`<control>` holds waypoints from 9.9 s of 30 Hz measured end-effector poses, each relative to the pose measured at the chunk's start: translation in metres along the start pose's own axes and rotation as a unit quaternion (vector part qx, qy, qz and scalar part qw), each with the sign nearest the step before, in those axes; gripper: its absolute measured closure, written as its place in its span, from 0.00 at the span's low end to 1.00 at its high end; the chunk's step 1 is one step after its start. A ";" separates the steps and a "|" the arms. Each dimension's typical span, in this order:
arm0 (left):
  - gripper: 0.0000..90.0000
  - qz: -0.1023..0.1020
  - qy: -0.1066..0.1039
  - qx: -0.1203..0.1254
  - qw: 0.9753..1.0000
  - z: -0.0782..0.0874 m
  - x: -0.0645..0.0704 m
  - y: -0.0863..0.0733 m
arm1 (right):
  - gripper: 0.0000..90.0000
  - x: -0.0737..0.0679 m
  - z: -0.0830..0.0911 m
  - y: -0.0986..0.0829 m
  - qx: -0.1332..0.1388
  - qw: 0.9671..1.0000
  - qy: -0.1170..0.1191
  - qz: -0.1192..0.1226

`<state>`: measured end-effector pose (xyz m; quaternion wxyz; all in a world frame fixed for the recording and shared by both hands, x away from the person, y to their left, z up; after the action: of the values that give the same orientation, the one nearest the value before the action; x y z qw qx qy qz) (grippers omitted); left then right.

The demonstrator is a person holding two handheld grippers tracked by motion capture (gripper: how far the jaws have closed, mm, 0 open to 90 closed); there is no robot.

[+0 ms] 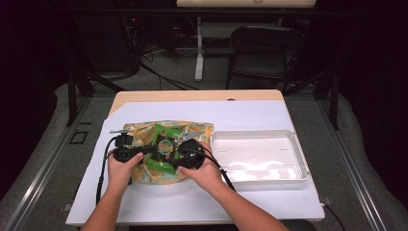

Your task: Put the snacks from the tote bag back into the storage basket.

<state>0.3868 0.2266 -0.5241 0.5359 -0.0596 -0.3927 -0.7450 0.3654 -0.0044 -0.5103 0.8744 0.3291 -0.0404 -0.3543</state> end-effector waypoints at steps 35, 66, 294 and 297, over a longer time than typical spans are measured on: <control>0.81 -0.046 0.031 0.074 0.996 0.039 0.025 -0.001 | 0.49 0.000 0.033 -0.027 0.045 0.998 -0.011 0.031; 0.81 -0.076 0.024 0.112 0.990 0.068 0.048 0.000 | 0.49 0.004 0.040 -0.032 0.057 0.998 -0.004 0.022; 0.64 -0.155 0.054 -0.043 0.985 -0.158 0.151 0.068 | 1.00 0.148 0.101 -0.092 0.095 0.967 -0.144 -0.186; 0.62 -0.149 0.050 -0.042 0.987 -0.158 0.150 0.067 | 1.00 0.148 0.099 -0.092 0.094 0.967 -0.148 -0.186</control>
<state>0.4334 0.0030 -0.5205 0.4345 0.0146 -0.3385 -0.8345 0.3910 -0.2036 -0.5124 0.7423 0.3558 -0.1402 -0.5502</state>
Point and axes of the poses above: each handheld gripper's, and its own axes: z roughly backward along the jaws, y roughly out of its top, x roughly to its right, the point moved 1 cm from there along -z, roughly forward along the jaws, and after that the axes turned 11 degrees about -x, right-handed, at the moved point
